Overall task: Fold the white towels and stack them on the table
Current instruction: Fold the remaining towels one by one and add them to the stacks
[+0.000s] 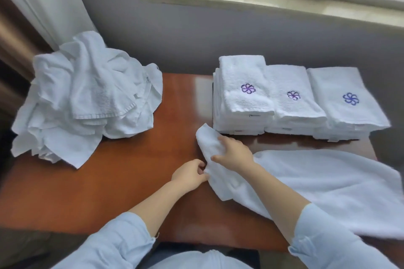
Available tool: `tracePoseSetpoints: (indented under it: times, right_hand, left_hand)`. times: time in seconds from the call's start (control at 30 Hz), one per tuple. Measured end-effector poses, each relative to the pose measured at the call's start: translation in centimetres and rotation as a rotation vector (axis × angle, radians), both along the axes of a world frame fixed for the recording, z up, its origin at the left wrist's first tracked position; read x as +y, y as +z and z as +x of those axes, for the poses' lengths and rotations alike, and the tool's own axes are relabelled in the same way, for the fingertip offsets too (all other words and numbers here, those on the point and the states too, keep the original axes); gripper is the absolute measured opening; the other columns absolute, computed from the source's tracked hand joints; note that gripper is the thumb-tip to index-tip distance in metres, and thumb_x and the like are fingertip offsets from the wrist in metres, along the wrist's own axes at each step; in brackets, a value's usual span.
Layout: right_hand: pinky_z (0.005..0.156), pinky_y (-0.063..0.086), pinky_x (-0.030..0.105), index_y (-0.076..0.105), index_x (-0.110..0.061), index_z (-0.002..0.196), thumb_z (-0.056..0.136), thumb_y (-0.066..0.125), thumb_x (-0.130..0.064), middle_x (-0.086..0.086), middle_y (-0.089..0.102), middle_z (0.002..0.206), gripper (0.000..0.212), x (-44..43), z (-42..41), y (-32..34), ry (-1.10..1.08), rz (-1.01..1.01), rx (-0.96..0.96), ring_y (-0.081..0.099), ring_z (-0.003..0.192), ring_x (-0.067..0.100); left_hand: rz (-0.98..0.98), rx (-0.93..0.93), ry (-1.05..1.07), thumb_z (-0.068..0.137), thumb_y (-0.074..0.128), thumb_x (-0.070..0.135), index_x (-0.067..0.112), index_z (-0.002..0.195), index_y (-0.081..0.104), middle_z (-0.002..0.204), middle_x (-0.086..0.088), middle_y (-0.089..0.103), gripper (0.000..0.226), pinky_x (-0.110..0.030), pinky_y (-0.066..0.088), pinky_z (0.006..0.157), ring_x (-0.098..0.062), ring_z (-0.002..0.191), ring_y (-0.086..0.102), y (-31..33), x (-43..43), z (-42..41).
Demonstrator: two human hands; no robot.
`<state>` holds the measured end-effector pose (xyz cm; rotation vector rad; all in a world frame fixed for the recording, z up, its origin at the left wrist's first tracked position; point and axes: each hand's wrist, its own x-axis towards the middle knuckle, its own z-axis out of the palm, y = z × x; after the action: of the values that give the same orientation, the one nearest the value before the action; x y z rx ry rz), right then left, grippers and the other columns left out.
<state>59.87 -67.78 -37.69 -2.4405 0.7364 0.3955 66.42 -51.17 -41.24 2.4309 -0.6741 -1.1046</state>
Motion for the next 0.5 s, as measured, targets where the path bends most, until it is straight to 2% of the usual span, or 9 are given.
tracePoseSetpoints:
  times: [0.07, 0.17, 0.23, 0.3, 0.4, 0.5]
  right_hand:
    - [0.099, 0.043, 0.036, 0.047, -0.024, 0.141, 0.081, 0.066, -0.044, -0.003, 0.056, 0.135, 0.066, 0.9, 0.2, -0.8, -0.038, -0.056, 0.018, 0.051, 0.126, 0.021]
    - [0.081, 0.043, 0.030, 0.064, -0.022, 0.115, 0.086, 0.060, -0.032, -0.003, 0.065, 0.109, 0.031, 1.5, 0.3, -1.2, -0.093, -0.153, -0.038, 0.059, 0.106, 0.022]
    - [0.075, 0.046, 0.031, 0.067, -0.020, 0.106, 0.087, 0.058, -0.024, -0.004, 0.067, 0.101, 0.021, 1.7, 0.2, -0.8, -0.170, -0.125, -0.107, 0.060, 0.097, 0.020]
    - [0.072, 0.048, 0.034, 0.064, -0.020, 0.101, 0.088, 0.056, -0.024, -0.005, 0.068, 0.095, 0.016, 1.9, -0.1, 0.0, -0.265, -0.050, -0.180, 0.060, 0.090, 0.018]
    - [0.059, 0.041, 0.032, 0.054, -0.026, 0.086, 0.086, 0.053, -0.027, -0.008, 0.060, 0.078, 0.001, 2.0, -1.0, 1.8, -0.446, 0.008, -0.293, 0.056, 0.075, 0.015]
    - [0.060, 0.039, 0.031, 0.046, -0.026, 0.076, 0.083, 0.055, -0.027, -0.008, 0.055, 0.072, 0.011, 1.5, -2.4, 4.2, -0.602, -0.009, -0.437, 0.053, 0.069, 0.010]
  left_hand:
    - [-0.013, 0.029, -0.041, 0.088, 0.062, 0.042, 0.028, 0.123, 0.057, 0.092, 0.013, 0.065, 0.038, -0.029, 0.050, 0.072, -0.007, 0.083, 0.064, -0.7, -0.1, 0.5]
    - [-0.031, 0.054, -0.105, 0.089, 0.060, 0.040, 0.027, 0.111, 0.060, 0.083, 0.010, 0.065, 0.025, -0.034, 0.052, 0.072, -0.011, 0.077, 0.067, -1.4, 0.0, 1.0]
    - [-0.047, 0.059, -0.147, 0.091, 0.057, 0.039, 0.028, 0.104, 0.059, 0.078, 0.010, 0.063, 0.017, -0.030, 0.049, 0.063, -0.009, 0.072, 0.068, -1.5, 0.1, 1.3]
    - [-0.080, 0.077, -0.164, 0.093, 0.053, 0.036, 0.029, 0.100, 0.056, 0.080, 0.011, 0.063, 0.010, -0.027, 0.045, 0.057, -0.006, 0.065, 0.069, -1.3, 0.0, 1.5]
    - [-0.207, 0.192, -0.067, 0.097, 0.047, 0.029, 0.026, 0.099, 0.050, 0.092, 0.004, 0.066, 0.004, -0.032, 0.055, 0.058, -0.011, 0.066, 0.071, -0.1, -0.6, 1.5]
    - [-0.385, 0.373, 0.100, 0.102, 0.044, 0.024, 0.020, 0.102, 0.046, 0.105, -0.005, 0.062, 0.005, -0.029, 0.057, 0.054, -0.019, 0.066, 0.073, 2.3, -1.6, 1.2]
